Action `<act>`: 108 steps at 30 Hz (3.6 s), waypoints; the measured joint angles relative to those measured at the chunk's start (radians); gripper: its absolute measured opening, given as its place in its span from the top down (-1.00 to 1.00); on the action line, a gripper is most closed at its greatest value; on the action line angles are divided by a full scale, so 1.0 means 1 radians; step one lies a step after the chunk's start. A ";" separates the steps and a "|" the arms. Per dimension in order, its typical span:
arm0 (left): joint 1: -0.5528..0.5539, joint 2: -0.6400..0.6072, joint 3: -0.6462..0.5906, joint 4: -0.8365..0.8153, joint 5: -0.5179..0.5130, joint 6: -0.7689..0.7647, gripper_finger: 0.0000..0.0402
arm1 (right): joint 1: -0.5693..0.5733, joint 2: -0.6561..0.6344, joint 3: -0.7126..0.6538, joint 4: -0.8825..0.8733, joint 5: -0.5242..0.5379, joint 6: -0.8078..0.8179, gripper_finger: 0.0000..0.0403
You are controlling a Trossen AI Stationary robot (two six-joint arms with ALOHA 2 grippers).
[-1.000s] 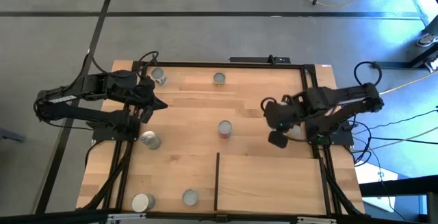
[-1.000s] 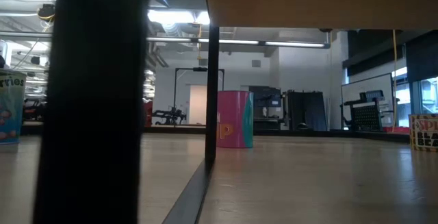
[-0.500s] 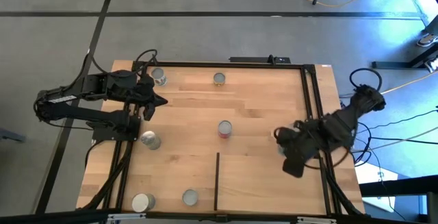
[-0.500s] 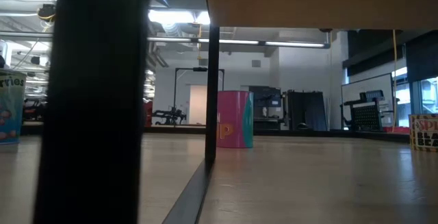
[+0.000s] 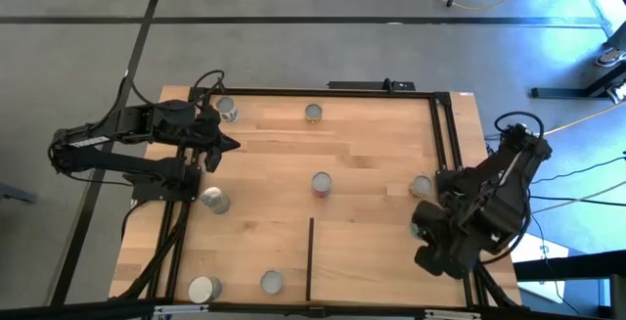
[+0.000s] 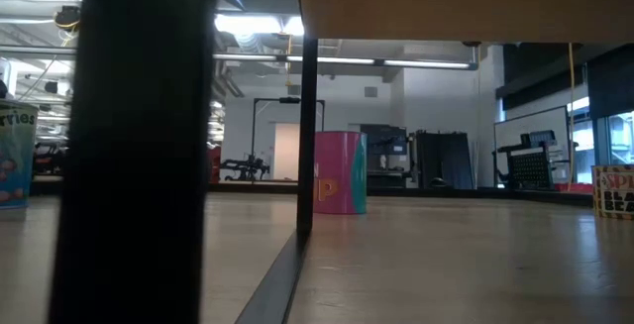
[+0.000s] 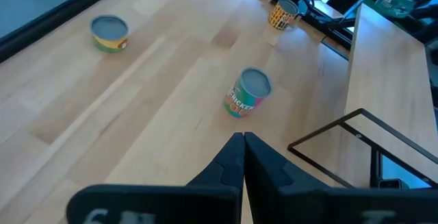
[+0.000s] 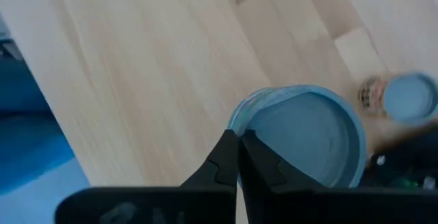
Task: Pick and place cans onto a shelf
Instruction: Put the canned tuna on the shelf
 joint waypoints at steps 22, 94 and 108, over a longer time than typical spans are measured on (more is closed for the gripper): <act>0.000 0.000 0.000 0.000 -0.027 -0.002 1.00 | 0.097 0.143 -0.050 -0.022 -0.078 0.425 0.98; 0.000 0.000 0.000 0.000 -0.026 0.003 1.00 | 0.016 0.180 -0.007 0.052 -0.290 0.269 0.54; 0.000 0.000 0.000 -0.001 -0.026 0.002 1.00 | 0.014 0.166 0.160 -0.055 -0.127 0.226 0.54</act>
